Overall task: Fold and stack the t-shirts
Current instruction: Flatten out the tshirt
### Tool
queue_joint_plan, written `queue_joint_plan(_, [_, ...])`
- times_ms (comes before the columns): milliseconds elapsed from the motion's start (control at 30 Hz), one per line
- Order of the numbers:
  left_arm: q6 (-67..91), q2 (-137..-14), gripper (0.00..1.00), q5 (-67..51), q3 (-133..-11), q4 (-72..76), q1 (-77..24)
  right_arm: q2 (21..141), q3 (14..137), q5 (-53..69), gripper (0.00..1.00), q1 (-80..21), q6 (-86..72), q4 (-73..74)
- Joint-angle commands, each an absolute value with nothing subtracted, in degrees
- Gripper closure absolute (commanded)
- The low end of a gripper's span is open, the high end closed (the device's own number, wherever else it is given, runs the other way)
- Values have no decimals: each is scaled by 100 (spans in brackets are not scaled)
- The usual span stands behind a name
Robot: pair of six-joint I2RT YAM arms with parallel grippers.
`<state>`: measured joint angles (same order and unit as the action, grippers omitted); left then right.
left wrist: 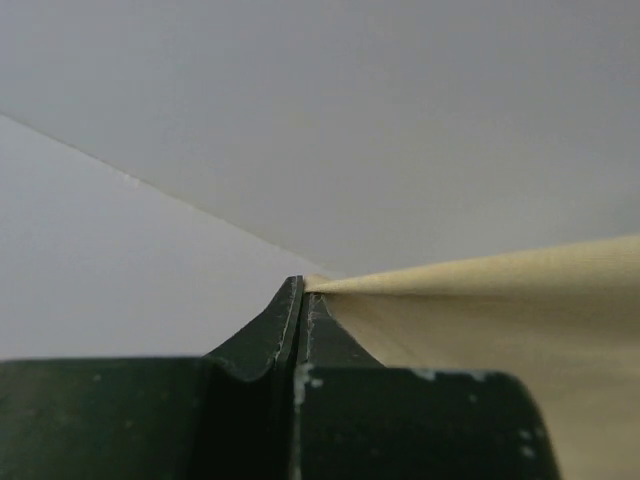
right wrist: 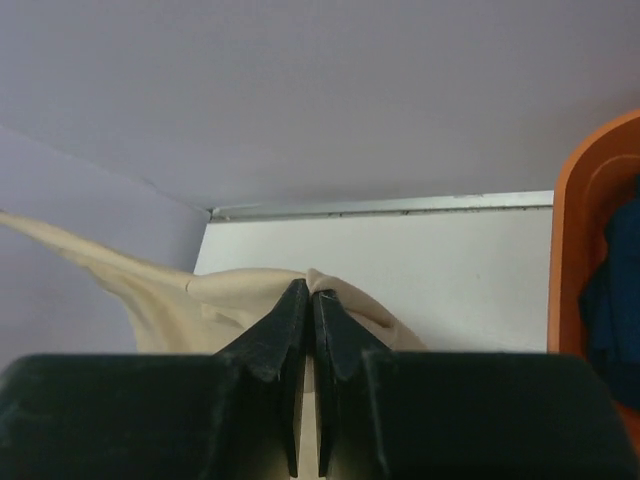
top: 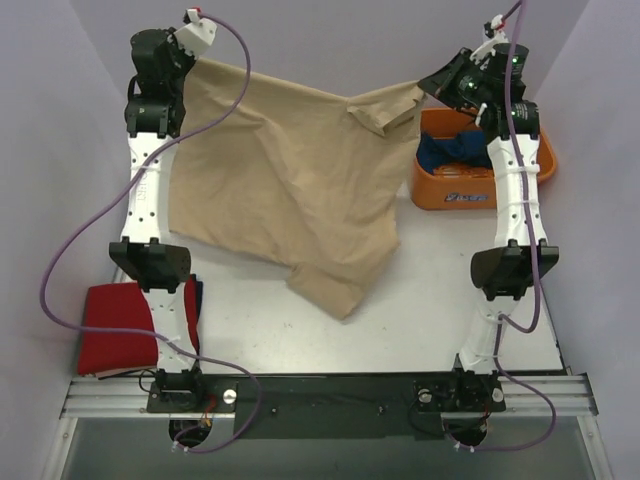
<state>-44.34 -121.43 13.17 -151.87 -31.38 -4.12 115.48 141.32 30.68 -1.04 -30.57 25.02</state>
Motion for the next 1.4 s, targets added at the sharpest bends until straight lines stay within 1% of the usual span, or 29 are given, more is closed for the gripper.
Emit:
queue_joint_plan(0, [-4693,-11586,100,1539,-15393,-953,-238,11047,14667,2620,100,-18,-3955,247])
queue_joint_plan(67, [-4615,-11383,100,1433,-15056,-598,-133,11074,14994,2558,100,130,-3981,124])
queue_joint_plan(167, [-4492,-11417,100,1406,-15336,-851,139,10776,14653,2593,100,220,-3772,70])
queue_joint_plan(267, [-4281,-11260,100,1240,-15267,-1273,307,10338,14170,2838,100,229,-3367,533])
queue_joint_plan(333, [-4227,-10892,100,1055,-14803,-1616,395,10022,13749,3057,100,229,-3042,1025])
queue_joint_plan(367, [-4262,-10733,100,750,-14244,-1870,465,9915,13563,3154,100,237,-2823,1185])
queue_joint_plan(400, [-4306,-10331,100,599,-13916,-1985,492,9575,13013,3242,100,202,-2673,1526])
queue_joint_plan(433, [-4524,-10118,100,302,-13060,-2091,510,9180,12625,3261,100,141,-2411,1686])
queue_joint_plan(467, [-4692,-9646,100,160,-12617,-2135,518,8984,11942,3252,100,88,-2208,2018])
queue_joint_plan(500, [-4963,-9154,100,2,-11629,-2144,527,8530,11474,3191,100,36,-1841,2343])
queue_joint_plan(533, [-5192,-8949,100,-200,-11123,-2232,519,8282,10652,3103,100,-174,-1672,2503])
queue_joint_plan(567, [-5473,-8591,100,-315,-10413,-2441,519,7905,10278,2929,100,-411,-1322,2862])
queue_joint_plan(600, [-5536,-8465,100,-351,-10041,-2583,519,7684,9517,2848,100,-526,-1188,3022])
queue_joint_plan(667, [-5783,-8166,100,-448,-9066,-3259,519,7173,8419,2637,100,-992,-854,3514])
queue_joint_plan(700, [-5809,-8052,100,-509,-8801,-3722,519,6911,8063,2550,100,-1315,-774,3698])
queue_joint_plan(767, [-5976,-7911,100,-615,-8053,-4244,501,6655,6547,2235,100,-1781,-974,3805])
queue_joint_plan(867, [-6205,-7779,100,-826,-6782,-4658,440,6600,5338,1855,100,-2380,-1693,3587])
queue_joint_plan(933, [-6459,-7708,100,-748,-6078,-4571,396,6697,4669,1635,91,-2811,-2115,3166])
queue_joint_plan(967, [-6495,-7691,100,-695,-5891,-4492,378,6836,4380,1713,74,-2899,-2196,2868])
queue_joint_plan(1000, [-6573,-7699,100,-573,-5541,-4396,361,6907,4307,1775,64,-3022,-2319,2804])
queue_joint_plan(1033, [-6618,-7691,100,-528,-5372,-4351,343,7065,4246,1784,57,-3067,-2364,2804])
queue_joint_plan(1067, [-6653,-7656,100,-423,-5153,-4255,343,7110,4254,1819,54,-3111,-2382,2891])
queue_joint_plan(1100, [-6662,-7620,100,-387,-5090,-4245,334,7136,4280,1776,49,-3111,-2391,3127])
queue_joint_plan(1133, [-6645,-7611,100,-369,-5054,-4323,343,6989,4289,1601,47,-3094,-2443,3242])
queue_joint_plan(1167, [-6636,-7585,100,-369,-5062,-4411,360,6892,4272,1539,42,-3042,-2469,3461])
queue_joint_plan(1233, [-6531,-7532,100,-360,-5141,-4526,352,6505,4141,1494,38,-2682,-2671,3577])
queue_joint_plan(1267, [-6443,-7515,100,-360,-5159,-4552,352,6312,4053,1520,38,-2246,-2802,3568])
queue_joint_plan(1333, [-6329,-7515,100,-404,-5203,-4579,360,6249,3859,1477,43,-1673,-2926,3429])
queue_joint_plan(1367, [-6302,-7497,100,-422,-5229,-4623,360,6275,3797,1468,46,-1600,-2944,3384])
